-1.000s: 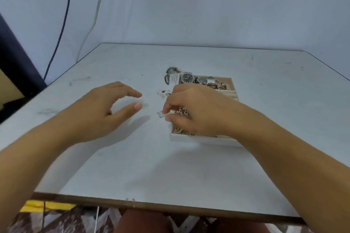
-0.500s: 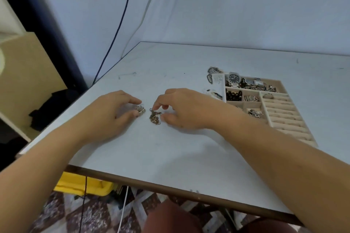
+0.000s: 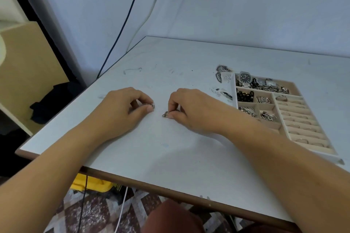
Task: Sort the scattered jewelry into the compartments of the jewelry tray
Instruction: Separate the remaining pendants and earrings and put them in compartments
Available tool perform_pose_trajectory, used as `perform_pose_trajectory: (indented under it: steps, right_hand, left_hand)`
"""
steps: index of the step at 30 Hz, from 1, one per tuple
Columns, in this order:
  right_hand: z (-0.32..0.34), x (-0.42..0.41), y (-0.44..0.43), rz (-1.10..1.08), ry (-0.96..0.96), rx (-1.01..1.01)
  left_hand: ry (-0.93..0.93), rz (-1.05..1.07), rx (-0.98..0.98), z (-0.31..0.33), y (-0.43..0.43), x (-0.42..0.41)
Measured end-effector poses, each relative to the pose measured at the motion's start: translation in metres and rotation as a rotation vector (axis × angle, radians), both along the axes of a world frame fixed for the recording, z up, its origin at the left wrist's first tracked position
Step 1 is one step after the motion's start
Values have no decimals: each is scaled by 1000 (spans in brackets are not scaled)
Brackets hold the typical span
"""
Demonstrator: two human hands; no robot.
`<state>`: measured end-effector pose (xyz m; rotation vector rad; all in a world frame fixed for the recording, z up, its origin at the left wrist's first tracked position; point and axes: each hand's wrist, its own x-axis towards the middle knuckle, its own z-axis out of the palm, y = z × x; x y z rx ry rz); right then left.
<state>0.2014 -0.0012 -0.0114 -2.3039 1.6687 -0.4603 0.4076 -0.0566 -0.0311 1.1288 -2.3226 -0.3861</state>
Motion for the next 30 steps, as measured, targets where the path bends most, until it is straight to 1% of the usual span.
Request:
perform_pose_trajectory:
  steps: [3, 7, 12, 16, 20, 27, 30]
  right_hand:
    - [4, -4, 0, -43, 17, -1]
    - [12, -15, 0, -82, 24, -2]
    - [31, -33, 4, -93, 139, -37]
    - [38, -49, 15, -96, 171, -51]
    - [40, -71, 27, -146, 102, -68]
    - [55, -106, 56, -235, -31, -173]
    - [56, -120, 64, -269, -64, -189]
  left_hand:
    - [27, 10, -3, 1, 4, -8]
    - [24, -29, 10, 3, 11, -27]
    - [58, -57, 73, 10, 19, -50]
    - [86, -67, 124, 14, 25, -65]
    - [176, -75, 110, 17, 32, -80]
    - [323, -172, 40, 35, 40, -106]
    - [353, -221, -19, 40, 43, -120]
